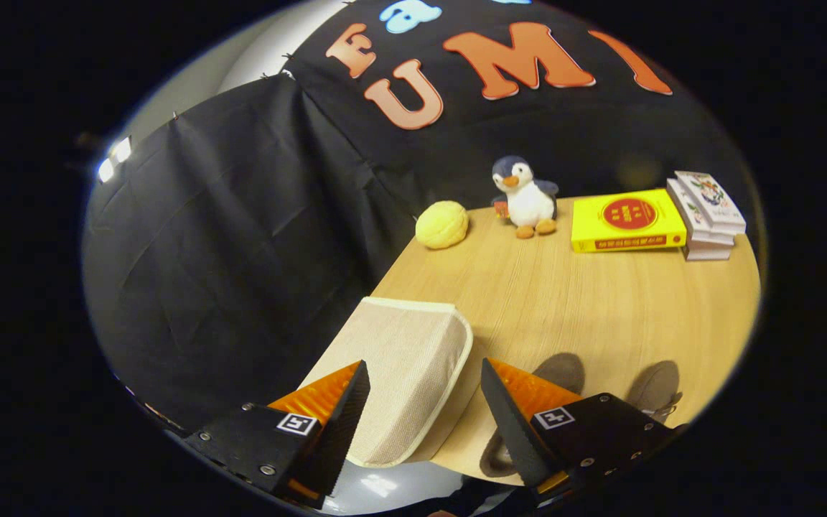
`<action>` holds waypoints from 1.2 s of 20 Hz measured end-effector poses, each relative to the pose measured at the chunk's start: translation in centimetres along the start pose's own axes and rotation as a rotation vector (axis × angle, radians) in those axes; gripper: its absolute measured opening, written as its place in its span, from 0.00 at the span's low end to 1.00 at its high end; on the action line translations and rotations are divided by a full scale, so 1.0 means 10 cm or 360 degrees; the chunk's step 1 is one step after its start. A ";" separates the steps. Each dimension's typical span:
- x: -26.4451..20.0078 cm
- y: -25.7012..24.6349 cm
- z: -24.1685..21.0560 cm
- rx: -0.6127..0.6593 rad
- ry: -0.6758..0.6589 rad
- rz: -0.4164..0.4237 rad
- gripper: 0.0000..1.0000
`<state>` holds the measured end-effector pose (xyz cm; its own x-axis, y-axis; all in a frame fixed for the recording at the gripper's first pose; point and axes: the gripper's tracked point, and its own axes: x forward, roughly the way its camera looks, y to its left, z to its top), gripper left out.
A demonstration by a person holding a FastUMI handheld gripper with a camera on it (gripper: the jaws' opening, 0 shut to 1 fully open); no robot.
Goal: Open the storage box then place both shoes into the box .Put the left shoe in first, then the right shoe, with the right side of both shoes facing outward in a uniform manner.
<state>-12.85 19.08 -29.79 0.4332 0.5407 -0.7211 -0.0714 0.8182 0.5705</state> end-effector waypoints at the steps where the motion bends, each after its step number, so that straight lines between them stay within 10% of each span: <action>1: 0.08 -0.01 -0.10 0.0024 0.0054 0.0016 0.94; 10: 0.57 0.03 -0.81 0.0393 0.0419 0.0221 0.94; 24: 0.25 0.42 -0.30 0.0623 0.0264 0.0484 0.77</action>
<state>-14.77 24.42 -30.39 0.2949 0.7923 -0.5342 0.1828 0.5019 0.8454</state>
